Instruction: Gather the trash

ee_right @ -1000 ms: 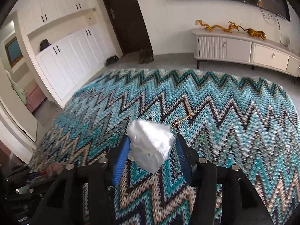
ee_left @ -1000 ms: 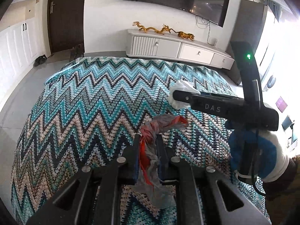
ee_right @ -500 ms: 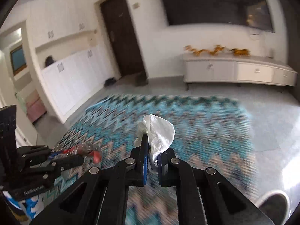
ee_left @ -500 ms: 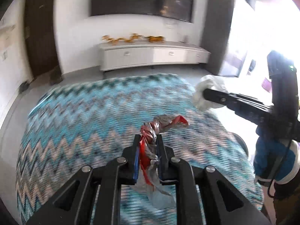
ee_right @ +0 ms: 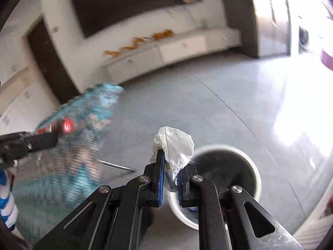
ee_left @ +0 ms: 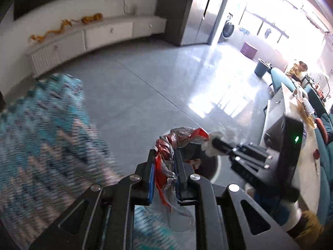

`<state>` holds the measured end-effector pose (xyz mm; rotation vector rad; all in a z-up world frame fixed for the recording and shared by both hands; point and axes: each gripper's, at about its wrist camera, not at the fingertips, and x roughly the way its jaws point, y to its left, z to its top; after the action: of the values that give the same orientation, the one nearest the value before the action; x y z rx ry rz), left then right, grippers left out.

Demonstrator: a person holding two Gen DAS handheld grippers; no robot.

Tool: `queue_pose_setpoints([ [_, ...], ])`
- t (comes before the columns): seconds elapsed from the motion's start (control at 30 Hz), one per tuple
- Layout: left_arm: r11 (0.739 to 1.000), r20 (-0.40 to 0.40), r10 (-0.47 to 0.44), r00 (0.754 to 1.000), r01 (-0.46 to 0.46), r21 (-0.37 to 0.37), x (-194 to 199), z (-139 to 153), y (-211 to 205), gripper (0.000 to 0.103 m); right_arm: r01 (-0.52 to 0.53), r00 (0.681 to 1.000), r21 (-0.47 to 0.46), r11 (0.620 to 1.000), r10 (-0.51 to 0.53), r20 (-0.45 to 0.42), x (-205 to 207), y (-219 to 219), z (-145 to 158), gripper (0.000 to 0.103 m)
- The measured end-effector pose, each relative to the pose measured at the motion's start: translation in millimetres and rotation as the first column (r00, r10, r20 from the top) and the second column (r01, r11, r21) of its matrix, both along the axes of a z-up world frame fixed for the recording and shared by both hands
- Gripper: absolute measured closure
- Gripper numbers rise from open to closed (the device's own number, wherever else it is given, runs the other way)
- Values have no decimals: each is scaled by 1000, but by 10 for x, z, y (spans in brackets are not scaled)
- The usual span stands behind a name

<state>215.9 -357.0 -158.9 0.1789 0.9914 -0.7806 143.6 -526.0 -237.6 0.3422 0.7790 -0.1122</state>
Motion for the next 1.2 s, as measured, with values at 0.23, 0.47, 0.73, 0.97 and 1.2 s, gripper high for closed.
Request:
queue_pose_setpoints([
  [0.23, 999, -144, -35, 989, 34, -7, 169, -543, -788, 87, 111, 989, 63, 992, -103, -108, 71, -576, -708, 89],
  [0.47, 998, -246, -42, 968, 31, -49, 304, -808, -978, 61, 158, 977, 74, 985, -146, -154, 161, -766, -1006, 63],
  [0.73, 999, -193, 11, 981, -19, -42, 303, -649, -690, 59, 180, 975, 38, 983, -173, -137, 27, -688, -800, 60],
  [0.97, 987, -16, 145, 989, -146, -64, 144, -13, 52, 59, 175, 984, -60, 983, -176, -23, -93, -205, -107, 51],
  [1.2, 940, 200, 339, 919, -326, -95, -243, 591, 1144, 53, 97, 988, -156, 983, -76, 138, -242, 732, 702, 30],
])
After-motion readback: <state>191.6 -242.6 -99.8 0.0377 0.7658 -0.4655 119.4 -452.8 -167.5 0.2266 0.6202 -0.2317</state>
